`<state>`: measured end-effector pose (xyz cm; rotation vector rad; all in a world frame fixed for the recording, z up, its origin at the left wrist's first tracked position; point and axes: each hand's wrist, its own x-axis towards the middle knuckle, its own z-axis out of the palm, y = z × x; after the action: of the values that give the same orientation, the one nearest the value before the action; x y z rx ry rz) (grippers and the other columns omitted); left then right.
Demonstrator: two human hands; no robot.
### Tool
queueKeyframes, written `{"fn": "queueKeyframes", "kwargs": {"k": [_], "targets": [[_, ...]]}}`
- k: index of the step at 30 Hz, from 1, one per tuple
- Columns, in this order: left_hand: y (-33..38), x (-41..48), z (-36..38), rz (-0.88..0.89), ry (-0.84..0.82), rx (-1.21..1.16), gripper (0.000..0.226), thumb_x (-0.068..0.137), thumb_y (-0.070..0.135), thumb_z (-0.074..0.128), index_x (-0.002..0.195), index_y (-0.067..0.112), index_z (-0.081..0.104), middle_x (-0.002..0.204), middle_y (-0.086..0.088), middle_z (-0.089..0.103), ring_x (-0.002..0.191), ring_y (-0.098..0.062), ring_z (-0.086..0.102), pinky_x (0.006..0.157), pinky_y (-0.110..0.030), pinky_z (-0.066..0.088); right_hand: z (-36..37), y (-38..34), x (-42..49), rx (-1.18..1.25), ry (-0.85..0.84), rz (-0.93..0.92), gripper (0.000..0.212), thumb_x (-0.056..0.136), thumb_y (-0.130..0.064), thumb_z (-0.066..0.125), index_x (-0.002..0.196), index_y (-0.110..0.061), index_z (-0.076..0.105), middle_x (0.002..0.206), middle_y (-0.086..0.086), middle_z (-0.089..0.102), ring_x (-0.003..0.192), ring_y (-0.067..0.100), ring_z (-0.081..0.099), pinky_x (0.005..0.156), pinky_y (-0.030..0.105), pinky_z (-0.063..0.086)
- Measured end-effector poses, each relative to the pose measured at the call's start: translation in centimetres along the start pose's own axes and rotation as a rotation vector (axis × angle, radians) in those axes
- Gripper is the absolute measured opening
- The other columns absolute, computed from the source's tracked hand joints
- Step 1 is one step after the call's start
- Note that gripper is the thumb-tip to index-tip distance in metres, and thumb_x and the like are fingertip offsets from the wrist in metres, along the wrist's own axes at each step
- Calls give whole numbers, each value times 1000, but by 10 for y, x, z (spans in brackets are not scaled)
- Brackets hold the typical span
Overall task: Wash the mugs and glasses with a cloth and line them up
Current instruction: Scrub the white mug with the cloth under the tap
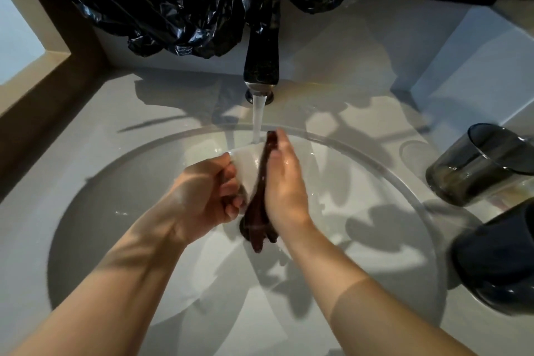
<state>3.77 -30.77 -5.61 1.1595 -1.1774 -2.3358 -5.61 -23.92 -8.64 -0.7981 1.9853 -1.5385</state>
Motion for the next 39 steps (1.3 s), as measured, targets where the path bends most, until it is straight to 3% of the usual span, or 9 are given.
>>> {"fn": "queueKeyframes", "kwargs": {"k": [3, 6, 11, 17, 22, 26, 31, 35, 39], "targets": [[0, 3, -5, -3, 28, -47, 41, 98, 31, 34, 60, 17, 36, 45, 1, 30, 45, -16, 33, 51, -28, 24, 13, 0, -23, -534, -180, -200, 49, 102, -26, 32, 143, -51, 24, 159, -11, -5, 146, 16, -4, 115, 46, 9], [3, 1, -4, -36, -29, -111, 38, 91, 31, 43, 56, 18, 38, 45, 3, 26, 38, -12, 34, 39, -17, 30, 10, 4, -6, -189, -43, -172, 44, 100, -28, 37, 140, -46, 36, 158, -5, 16, 144, 17, 18, 115, 37, 20], [9, -10, 4, -97, -210, -121, 35, 76, 34, 50, 47, 17, 38, 41, 5, 23, 29, -8, 27, 30, -9, 25, 8, 18, 19, 675, -154, 464, 81, 65, -61, 60, 135, -20, 51, 136, 14, 54, 125, 32, 52, 108, 49, 38], [11, -10, -2, -164, -289, -149, 37, 79, 35, 48, 48, 17, 38, 41, 6, 23, 28, -5, 25, 26, -11, 21, -10, 23, 19, 738, -265, 688, 60, 91, -59, 36, 96, -8, 69, 81, 13, 70, 73, 26, 66, 70, 35, 52], [13, -7, -8, -202, -393, -184, 43, 87, 36, 51, 49, 18, 41, 40, 8, 27, 27, -3, 29, 26, -9, 26, -25, 13, 24, 669, -376, 726, 67, 79, -71, 43, 100, -14, 71, 87, 12, 72, 75, 27, 70, 70, 35, 54], [14, -8, -4, -200, -403, -80, 45, 90, 38, 48, 50, 19, 39, 46, 7, 19, 29, -4, 28, 28, -8, 26, -34, 3, 26, 687, -394, 736, 51, 83, -60, 49, 83, -13, 69, 71, 9, 69, 58, 23, 67, 56, 26, 53], [12, -12, -7, 35, -99, 507, 40, 96, 35, 46, 61, 16, 47, 54, -2, 49, 43, -13, 45, 43, -21, 34, -25, 6, 26, 656, -298, 786, 38, 67, -41, 59, 88, -10, 63, 86, 13, 60, 77, 28, 58, 71, 33, 52], [8, -3, -14, 328, 188, 1048, 17, 82, 21, 68, 69, 19, 58, 76, 3, 61, 68, -12, 56, 56, -23, 44, -27, 4, 24, 670, -278, 810, 31, 79, -33, 51, 58, -12, 62, 54, 6, 56, 48, 23, 55, 59, 29, 46], [-6, 2, 2, 497, 400, 977, 9, 85, 13, 54, 86, 21, 50, 100, 1, 52, 83, -12, 52, 53, -14, 35, -22, -1, 23, 722, -267, 878, 28, 69, -35, 52, 80, -10, 61, 73, 8, 58, 69, 27, 56, 76, 33, 48]]}}
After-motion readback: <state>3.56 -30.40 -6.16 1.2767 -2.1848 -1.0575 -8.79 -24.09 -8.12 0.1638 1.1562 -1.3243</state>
